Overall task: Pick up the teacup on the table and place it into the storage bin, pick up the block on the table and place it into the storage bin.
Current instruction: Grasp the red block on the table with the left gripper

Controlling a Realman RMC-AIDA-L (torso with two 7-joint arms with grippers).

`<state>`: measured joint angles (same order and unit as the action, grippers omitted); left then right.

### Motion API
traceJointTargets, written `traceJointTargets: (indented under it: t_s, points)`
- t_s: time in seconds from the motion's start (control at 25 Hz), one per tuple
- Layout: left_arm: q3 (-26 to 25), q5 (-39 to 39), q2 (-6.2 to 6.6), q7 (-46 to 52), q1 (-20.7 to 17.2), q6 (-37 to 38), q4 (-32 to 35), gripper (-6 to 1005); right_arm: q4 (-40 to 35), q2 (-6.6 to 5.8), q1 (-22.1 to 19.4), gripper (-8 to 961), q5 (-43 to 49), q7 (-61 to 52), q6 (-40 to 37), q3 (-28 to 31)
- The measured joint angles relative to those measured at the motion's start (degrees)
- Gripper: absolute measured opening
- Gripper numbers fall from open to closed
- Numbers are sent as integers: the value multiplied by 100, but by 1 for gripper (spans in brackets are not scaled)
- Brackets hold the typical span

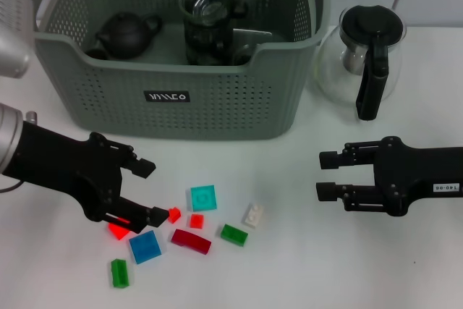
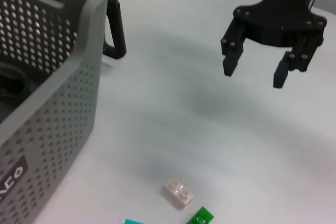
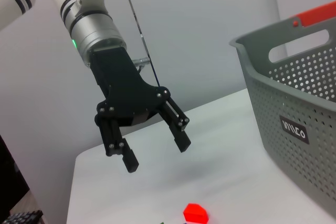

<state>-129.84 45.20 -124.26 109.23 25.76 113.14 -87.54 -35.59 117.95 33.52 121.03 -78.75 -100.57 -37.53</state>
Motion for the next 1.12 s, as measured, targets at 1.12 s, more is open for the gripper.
traceJointTargets:
  t_s: [1.12]
  points:
    - [2531, -2538, -51, 1519, 251, -1171, 22, 702, 0, -9, -41, 593, 4, -33, 39, 0]
